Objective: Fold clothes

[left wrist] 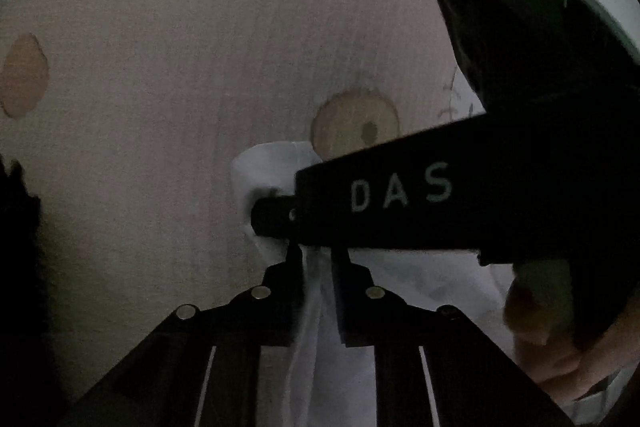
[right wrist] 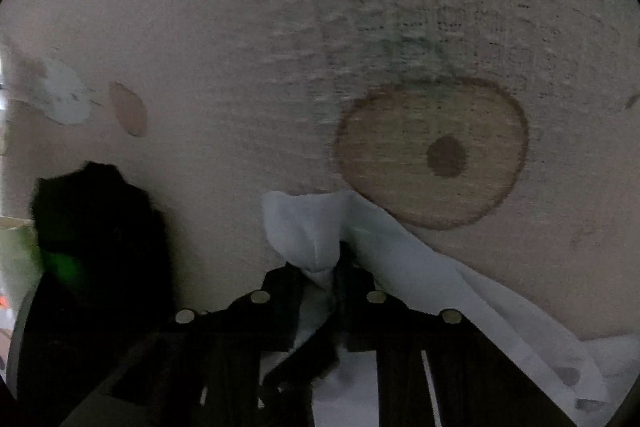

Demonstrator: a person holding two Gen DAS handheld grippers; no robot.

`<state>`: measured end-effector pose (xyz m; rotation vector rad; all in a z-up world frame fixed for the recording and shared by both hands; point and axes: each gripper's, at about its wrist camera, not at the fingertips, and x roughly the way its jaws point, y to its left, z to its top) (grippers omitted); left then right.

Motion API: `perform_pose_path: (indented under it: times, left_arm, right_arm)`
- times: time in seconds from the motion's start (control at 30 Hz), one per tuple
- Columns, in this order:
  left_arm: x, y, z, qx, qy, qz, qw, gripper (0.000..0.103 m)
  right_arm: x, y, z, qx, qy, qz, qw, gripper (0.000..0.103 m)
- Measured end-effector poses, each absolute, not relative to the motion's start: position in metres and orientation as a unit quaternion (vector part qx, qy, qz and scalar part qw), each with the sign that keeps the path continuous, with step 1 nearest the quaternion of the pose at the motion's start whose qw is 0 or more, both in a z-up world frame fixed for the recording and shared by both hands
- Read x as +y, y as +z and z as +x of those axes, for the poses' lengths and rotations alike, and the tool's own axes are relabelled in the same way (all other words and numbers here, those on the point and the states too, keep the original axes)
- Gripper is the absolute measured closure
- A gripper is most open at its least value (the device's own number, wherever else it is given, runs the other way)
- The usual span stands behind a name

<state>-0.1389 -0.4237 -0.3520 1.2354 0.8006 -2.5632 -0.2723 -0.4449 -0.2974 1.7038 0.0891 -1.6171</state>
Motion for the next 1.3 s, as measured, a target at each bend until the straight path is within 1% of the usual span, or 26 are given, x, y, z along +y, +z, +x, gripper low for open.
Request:
perform_pose_path:
  times: [0.1, 0.23, 0.37, 0.43, 0.53, 0.6, 0.63, 0.67, 0.73, 0.77, 0.8, 0.83, 0.87, 0.9, 0.93, 0.97, 1.0, 1.07, 1.17, 1.3]
  left_arm:
    - [-0.430, -0.338, -0.139, 0.253, -0.875, 0.399, 0.105, 0.092]
    - [-0.451, -0.324, -0.137, 0.277, -0.880, 0.365, 0.122, 0.092]
    - [-0.465, -0.320, -0.140, 0.260, -0.884, 0.351, 0.169, 0.092]
    - [-0.473, -0.324, -0.140, 0.268, -0.880, 0.349, 0.180, 0.092]
    - [-0.485, -0.340, -0.147, 0.285, -0.870, 0.355, 0.191, 0.092]
    - [-0.485, -0.348, -0.156, 0.280, -0.863, 0.371, 0.201, 0.092]
    - [-0.484, -0.351, -0.159, 0.274, -0.861, 0.378, 0.204, 0.092]
    - [-0.483, -0.354, -0.163, 0.272, -0.860, 0.382, 0.202, 0.092]
    - [-0.486, -0.354, -0.164, 0.294, -0.855, 0.383, 0.188, 0.091]
    - [-0.487, -0.354, -0.164, 0.305, -0.853, 0.384, 0.181, 0.091]
    - [-0.492, -0.354, -0.162, 0.317, -0.850, 0.384, 0.174, 0.091]
    - [-0.508, -0.353, -0.150, 0.334, -0.845, 0.380, 0.174, 0.090]
    - [-0.508, -0.355, -0.155, 0.348, -0.839, 0.378, 0.178, 0.083]
    - [-0.511, -0.354, -0.155, 0.358, -0.833, 0.379, 0.187, 0.076]
    - [-0.514, -0.353, -0.155, 0.367, -0.826, 0.380, 0.196, 0.064]
    - [-0.515, -0.351, -0.155, 0.374, -0.821, 0.380, 0.203, 0.059]
    - [-0.513, -0.348, -0.156, 0.367, -0.824, 0.380, 0.204, 0.058]
    - [-0.509, -0.341, -0.158, 0.352, -0.830, 0.380, 0.206, 0.056]
    - [-0.502, -0.334, -0.169, 0.326, -0.840, 0.379, 0.210, 0.055]
    - [-0.488, -0.327, -0.178, 0.325, -0.843, 0.384, 0.192, 0.055]
  right_arm:
    - [-0.447, -0.284, -0.275, -0.009, -0.639, 0.655, 0.404, 0.092]
    - [-0.463, -0.262, -0.276, -0.036, -0.644, 0.633, 0.429, 0.092]
    - [-0.474, -0.239, -0.275, -0.025, -0.646, 0.616, 0.451, 0.092]
    - [-0.492, -0.235, -0.267, 0.002, -0.659, 0.601, 0.453, 0.092]
    - [-0.517, -0.249, -0.260, 0.016, -0.662, 0.601, 0.447, 0.092]
    - [-0.519, -0.259, -0.263, 0.011, -0.651, 0.615, 0.444, 0.092]
    - [-0.516, -0.264, -0.267, -0.004, -0.643, 0.623, 0.445, 0.092]
    - [-0.512, -0.269, -0.270, -0.022, -0.634, 0.631, 0.447, 0.089]
    - [-0.502, -0.274, -0.276, -0.050, -0.617, 0.647, 0.445, 0.088]
    - [-0.498, -0.275, -0.279, -0.066, -0.612, 0.652, 0.443, 0.079]
    - [-0.495, -0.275, -0.281, -0.082, -0.607, 0.656, 0.441, 0.065]
    - [-0.491, -0.271, -0.282, -0.088, -0.606, 0.654, 0.444, 0.059]
    - [-0.487, -0.266, -0.282, -0.091, -0.605, 0.652, 0.448, 0.051]
    - [-0.483, -0.261, -0.282, -0.095, -0.604, 0.650, 0.451, 0.048]
    - [-0.479, -0.254, -0.281, -0.082, -0.613, 0.644, 0.450, 0.048]
    - [-0.476, -0.244, -0.279, -0.067, -0.629, 0.629, 0.452, 0.047]
    - [-0.472, -0.233, -0.276, -0.052, -0.646, 0.612, 0.453, 0.041]
    - [-0.458, -0.212, -0.273, -0.030, -0.677, 0.582, 0.449, 0.035]
    - [-0.436, -0.187, -0.270, -0.001, -0.704, 0.560, 0.437, 0.034]
    - [-0.397, -0.163, -0.260, 0.033, -0.723, 0.547, 0.421, 0.034]
